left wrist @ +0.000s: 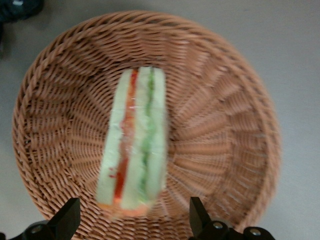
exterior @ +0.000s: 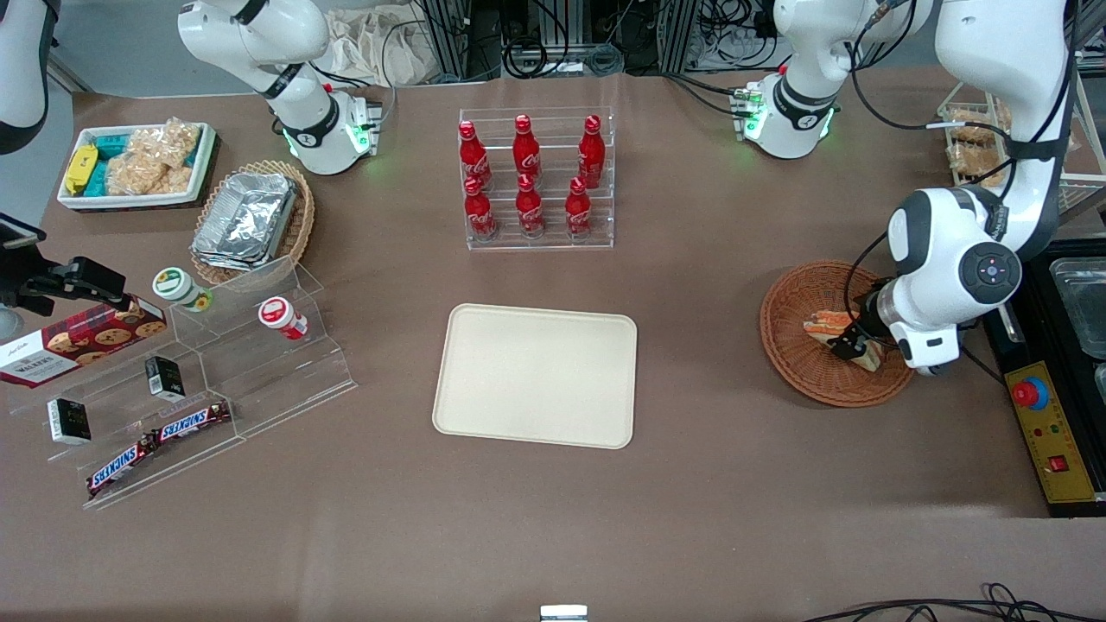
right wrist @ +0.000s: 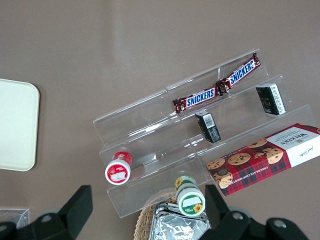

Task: Place sandwich from basket to tray
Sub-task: 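Close the left gripper on the wrapped sandwich and lift it, then carry the sandwich with the left gripper over the cream tray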

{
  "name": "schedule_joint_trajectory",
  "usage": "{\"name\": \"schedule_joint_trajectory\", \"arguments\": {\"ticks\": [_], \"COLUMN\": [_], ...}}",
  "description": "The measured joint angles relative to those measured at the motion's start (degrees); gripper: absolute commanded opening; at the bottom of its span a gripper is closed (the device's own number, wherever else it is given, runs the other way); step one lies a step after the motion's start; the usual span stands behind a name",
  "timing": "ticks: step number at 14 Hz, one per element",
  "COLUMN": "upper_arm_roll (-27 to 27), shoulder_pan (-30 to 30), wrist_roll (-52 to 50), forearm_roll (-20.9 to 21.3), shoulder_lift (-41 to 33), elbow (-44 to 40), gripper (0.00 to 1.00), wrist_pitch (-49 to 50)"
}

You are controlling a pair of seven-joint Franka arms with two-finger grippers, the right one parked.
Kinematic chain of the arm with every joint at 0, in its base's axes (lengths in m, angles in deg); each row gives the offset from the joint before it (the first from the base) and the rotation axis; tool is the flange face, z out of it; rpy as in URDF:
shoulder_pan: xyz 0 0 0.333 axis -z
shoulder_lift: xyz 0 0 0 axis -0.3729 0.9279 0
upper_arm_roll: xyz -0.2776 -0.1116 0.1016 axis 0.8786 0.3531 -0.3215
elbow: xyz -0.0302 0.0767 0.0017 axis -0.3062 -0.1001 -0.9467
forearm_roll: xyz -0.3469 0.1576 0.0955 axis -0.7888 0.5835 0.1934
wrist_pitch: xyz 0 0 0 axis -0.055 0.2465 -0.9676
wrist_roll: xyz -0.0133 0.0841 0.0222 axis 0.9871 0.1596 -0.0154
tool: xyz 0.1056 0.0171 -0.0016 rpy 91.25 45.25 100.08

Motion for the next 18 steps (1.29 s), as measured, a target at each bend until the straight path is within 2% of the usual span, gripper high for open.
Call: {"name": "schedule_joint_trajectory", "arguments": {"ticks": [5, 6, 7, 8, 9, 15, 18], "upper_arm_roll": [-0.60, -0.72, -0.96, -1.13, -1.18, -0.96, -0.79], "shoulder_pan": [-1.31, -1.51, -1.62, -1.70, -1.76, -1.49, -1.41], "wrist_roll": [-0.46, -0.50, -0.52, -0.52, -0.52, 0.37, 4.41], "forearm_roll": [0.00, 0.00, 0.00, 0.00, 0.12, 2.62, 2.64], "shoulder_lift": [1.18, 2.07, 3.20, 4.37, 5.24, 5.28, 2.19], "elbow": [0.57, 0.58, 0.59, 0.59, 0.57, -1.93, -4.11], "gripper": [0.98, 0.95, 0.54, 0.03, 0.00, 0.00, 0.00], "wrist_pitch": [-1.34, -2.64, -4.08, -5.60, -6.82, -7.60, -3.25]}}
